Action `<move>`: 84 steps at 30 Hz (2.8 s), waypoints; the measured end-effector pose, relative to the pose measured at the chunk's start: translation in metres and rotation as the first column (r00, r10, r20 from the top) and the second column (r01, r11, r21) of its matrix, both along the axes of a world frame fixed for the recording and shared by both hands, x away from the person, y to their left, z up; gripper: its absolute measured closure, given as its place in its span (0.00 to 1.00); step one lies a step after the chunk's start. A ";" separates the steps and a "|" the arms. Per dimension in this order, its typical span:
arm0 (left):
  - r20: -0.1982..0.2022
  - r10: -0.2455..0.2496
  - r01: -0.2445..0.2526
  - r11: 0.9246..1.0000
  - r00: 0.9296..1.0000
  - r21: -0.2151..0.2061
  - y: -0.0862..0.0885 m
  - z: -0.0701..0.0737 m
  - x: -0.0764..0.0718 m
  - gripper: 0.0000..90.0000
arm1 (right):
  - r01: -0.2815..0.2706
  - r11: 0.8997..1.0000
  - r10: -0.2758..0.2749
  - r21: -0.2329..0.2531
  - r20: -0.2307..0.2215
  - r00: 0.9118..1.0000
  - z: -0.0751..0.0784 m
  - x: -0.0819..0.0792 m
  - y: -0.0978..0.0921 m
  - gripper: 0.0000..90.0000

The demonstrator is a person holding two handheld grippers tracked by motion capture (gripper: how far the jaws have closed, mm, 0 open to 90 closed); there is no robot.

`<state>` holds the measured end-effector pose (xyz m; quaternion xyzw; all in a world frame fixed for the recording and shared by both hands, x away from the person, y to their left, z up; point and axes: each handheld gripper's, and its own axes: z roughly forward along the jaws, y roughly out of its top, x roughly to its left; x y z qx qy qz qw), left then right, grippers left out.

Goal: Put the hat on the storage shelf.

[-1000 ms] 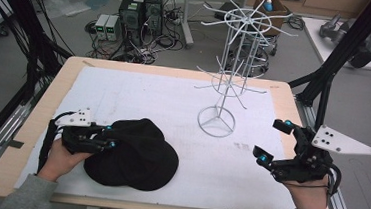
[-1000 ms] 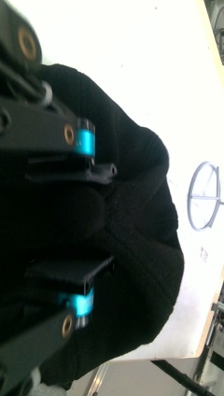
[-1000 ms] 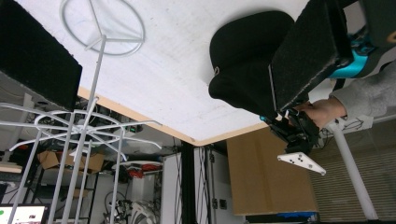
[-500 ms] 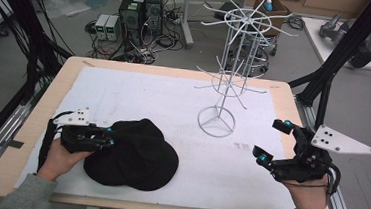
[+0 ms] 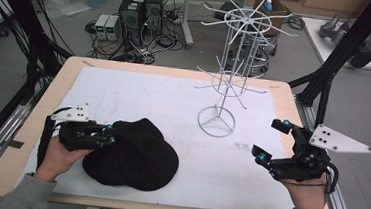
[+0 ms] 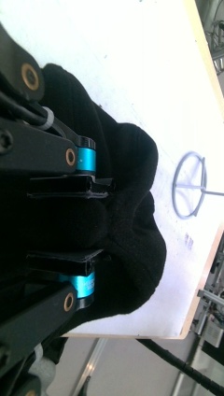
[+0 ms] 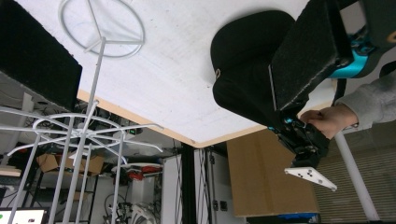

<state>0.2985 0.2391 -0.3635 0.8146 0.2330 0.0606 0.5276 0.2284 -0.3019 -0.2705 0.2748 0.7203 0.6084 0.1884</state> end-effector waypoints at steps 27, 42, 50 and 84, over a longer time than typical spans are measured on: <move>0.054 -0.008 0.013 0.996 0.999 -0.088 0.025 0.084 -0.031 0.78 | -0.022 1.000 0.022 -0.005 -0.004 1.000 -0.003 0.009 0.012 0.02; 0.087 -0.043 0.054 0.991 0.995 -0.123 0.046 0.147 -0.031 0.78 | -0.027 0.999 0.027 -0.016 -0.015 1.000 -0.004 0.019 0.019 0.02; 0.104 -0.048 0.059 0.992 0.993 -0.115 0.043 0.166 -0.030 0.78 | -0.043 0.999 0.043 -0.017 -0.018 0.999 -0.004 0.024 0.022 0.02; 0.111 -0.246 0.256 0.963 0.963 -0.084 -0.017 0.259 -0.010 0.78 | -0.057 0.998 0.058 0.016 -0.037 0.998 -0.008 0.028 0.019 0.02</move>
